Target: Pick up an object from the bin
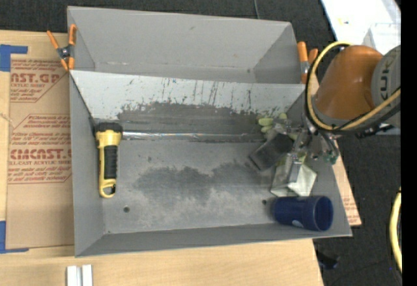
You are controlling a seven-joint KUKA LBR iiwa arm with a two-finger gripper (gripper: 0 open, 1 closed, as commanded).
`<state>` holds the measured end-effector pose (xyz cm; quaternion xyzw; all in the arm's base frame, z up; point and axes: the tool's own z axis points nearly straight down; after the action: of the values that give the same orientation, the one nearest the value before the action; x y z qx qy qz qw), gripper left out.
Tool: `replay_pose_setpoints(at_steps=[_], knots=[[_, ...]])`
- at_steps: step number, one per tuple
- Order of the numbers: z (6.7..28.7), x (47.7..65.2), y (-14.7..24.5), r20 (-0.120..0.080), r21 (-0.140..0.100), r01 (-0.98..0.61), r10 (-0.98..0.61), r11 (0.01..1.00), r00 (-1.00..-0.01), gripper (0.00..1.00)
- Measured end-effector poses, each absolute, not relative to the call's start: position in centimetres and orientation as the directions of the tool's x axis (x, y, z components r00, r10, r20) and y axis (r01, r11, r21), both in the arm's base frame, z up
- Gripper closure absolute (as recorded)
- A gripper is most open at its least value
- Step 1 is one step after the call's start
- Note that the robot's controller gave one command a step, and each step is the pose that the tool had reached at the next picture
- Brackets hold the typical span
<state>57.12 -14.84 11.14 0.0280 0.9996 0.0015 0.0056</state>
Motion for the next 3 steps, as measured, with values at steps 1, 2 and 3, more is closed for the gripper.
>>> replay_pose_setpoints(at_steps=[1, 2, 3], knots=[[13.7, 56.3, -13.5, -0.009, 0.000, -0.241, -0.241, 0.971, -0.971, 0.00], [12.0, 56.9, -13.7, -0.011, 0.001, -0.222, -0.222, 0.975, -0.975, 0.00], [10.4, 55.7, -14.1, -0.014, 0.003, 0.015, 0.015, 1.000, -1.000, 0.00]])
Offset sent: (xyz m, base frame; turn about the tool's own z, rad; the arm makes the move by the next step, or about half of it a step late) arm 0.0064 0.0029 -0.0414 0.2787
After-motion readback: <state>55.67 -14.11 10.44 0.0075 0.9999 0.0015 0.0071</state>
